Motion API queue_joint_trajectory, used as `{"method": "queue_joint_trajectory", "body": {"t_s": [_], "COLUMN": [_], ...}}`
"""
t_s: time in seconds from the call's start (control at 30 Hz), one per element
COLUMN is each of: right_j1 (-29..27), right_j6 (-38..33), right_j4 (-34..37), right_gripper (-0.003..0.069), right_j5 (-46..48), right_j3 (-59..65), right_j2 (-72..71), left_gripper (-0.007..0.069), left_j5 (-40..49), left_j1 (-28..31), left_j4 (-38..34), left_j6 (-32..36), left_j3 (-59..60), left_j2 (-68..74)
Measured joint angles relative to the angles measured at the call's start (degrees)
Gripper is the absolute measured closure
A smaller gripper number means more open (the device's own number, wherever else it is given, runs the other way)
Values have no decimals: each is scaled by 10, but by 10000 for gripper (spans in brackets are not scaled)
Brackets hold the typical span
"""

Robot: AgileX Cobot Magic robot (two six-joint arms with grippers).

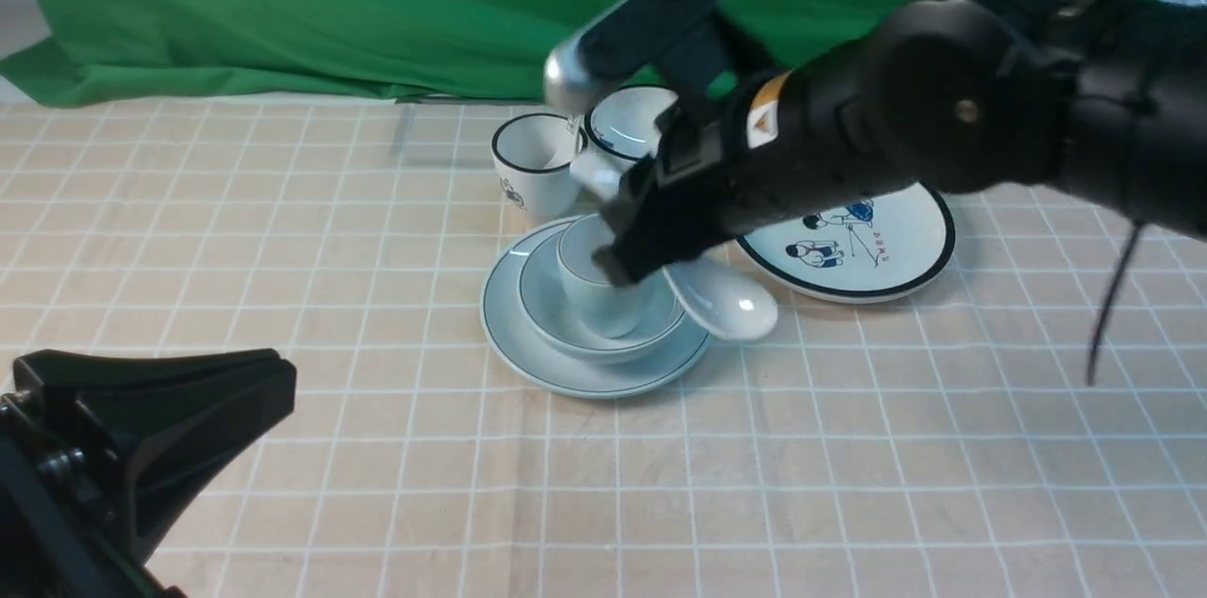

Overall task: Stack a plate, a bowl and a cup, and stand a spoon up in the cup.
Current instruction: Use the right arm to put the blue soup spoon into the blue teacup in the middle

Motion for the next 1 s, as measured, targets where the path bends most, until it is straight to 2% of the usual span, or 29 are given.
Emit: {"method": "queue_joint_trajectory", "body": {"t_s": [0.03,0.07,0.1,0.13,0.23,0.3,0.47,0.83,0.93,1.0], "right_j1": [-7,-7,-8,-8,-7,-7,-8,-26,-26,-26], "right_j6": [33,37,65,72,91,98,108,120,121,121], "right_j4": [3,2,5,5,7,5,-16,-20,-20,-20], "right_gripper": [495,495,495,495,495,495,495,495,473,403], "right_j5": [-122,-122,-283,-357,-520,-563,-601,-601,-596,-587], "right_j3": [47,53,111,130,166,165,126,81,81,81], "right_j2": [-15,-16,-15,-9,33,60,134,220,228,233], "left_gripper": [624,624,624,624,624,624,624,624,624,624], "left_j5": [0,0,0,0,0,0,0,0,0,0], "left_j1": [0,0,0,0,0,0,0,0,0,0], "left_j4": [0,0,0,0,0,0,0,0,0,0], "left_j6": [0,0,1,0,0,0,0,0,0,0], "left_j3": [0,0,0,0,0,0,0,0,0,0], "left_j2": [0,0,0,0,0,0,0,0,0,0]}}
